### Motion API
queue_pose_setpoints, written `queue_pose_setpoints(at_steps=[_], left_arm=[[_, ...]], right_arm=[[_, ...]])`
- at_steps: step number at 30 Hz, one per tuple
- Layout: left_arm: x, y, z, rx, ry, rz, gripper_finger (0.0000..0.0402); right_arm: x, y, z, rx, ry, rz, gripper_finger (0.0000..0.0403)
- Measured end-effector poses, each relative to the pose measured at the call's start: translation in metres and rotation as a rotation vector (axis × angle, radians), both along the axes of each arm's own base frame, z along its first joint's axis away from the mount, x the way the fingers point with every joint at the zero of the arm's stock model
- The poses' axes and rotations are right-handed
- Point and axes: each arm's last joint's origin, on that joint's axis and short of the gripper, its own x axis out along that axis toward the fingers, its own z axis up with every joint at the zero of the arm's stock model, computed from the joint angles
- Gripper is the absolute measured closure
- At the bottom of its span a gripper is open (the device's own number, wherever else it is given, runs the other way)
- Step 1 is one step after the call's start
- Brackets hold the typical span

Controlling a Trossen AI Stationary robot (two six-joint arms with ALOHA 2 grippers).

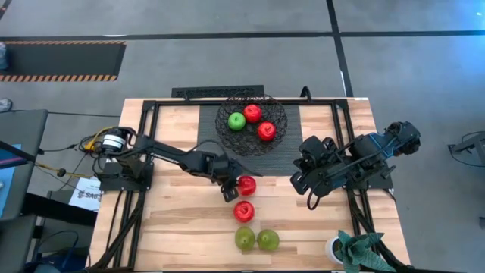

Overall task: Build produce basket
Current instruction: Put the bottom red apple into the basket

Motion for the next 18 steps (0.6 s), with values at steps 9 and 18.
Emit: queue_pose_setpoints(at_steps=[9, 18], left_arm=[[0.0, 0.007, 0.0, -0.095, 0.005, -0.095, 0.0319], [0.001, 0.012, 0.0, -0.087, 0.003, -0.089, 0.0264]], right_arm=[[0.0, 0.0, 0.0, 0.013, -0.008, -0.018, 0.0377], [0.0, 0.0, 0.0, 0.015, -0.01, -0.021, 0.0377]])
